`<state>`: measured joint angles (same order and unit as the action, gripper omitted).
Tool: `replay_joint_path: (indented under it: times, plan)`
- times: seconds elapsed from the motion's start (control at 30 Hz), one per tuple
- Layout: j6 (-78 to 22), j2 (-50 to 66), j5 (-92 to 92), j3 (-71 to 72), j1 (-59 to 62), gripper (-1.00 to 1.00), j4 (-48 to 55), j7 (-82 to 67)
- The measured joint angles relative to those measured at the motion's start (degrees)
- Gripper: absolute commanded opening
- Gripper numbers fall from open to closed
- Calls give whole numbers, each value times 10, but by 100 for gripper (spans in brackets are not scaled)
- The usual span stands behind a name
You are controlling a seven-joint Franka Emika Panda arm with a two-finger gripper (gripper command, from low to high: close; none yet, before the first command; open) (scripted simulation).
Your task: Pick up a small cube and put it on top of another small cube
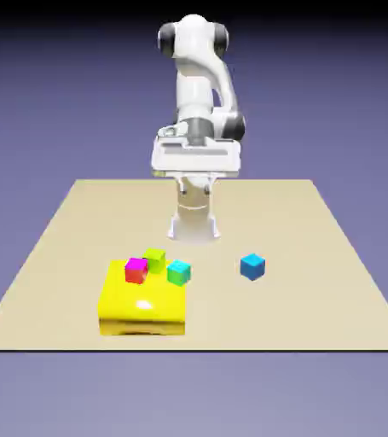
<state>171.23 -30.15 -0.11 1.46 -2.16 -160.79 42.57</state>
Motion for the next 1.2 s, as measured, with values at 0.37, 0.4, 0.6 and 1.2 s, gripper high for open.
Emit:
replay_joint_path:
  times: [0.37,0.4,0.6,1.2]
  plan:
    - [-253,228,-10,133,-134,0,19,10]
    - [-276,249,-11,145,-146,0,21,11]
    - [-295,347,-40,160,-192,0,21,32]
    - [-367,270,-57,118,-155,-100,33,-63]
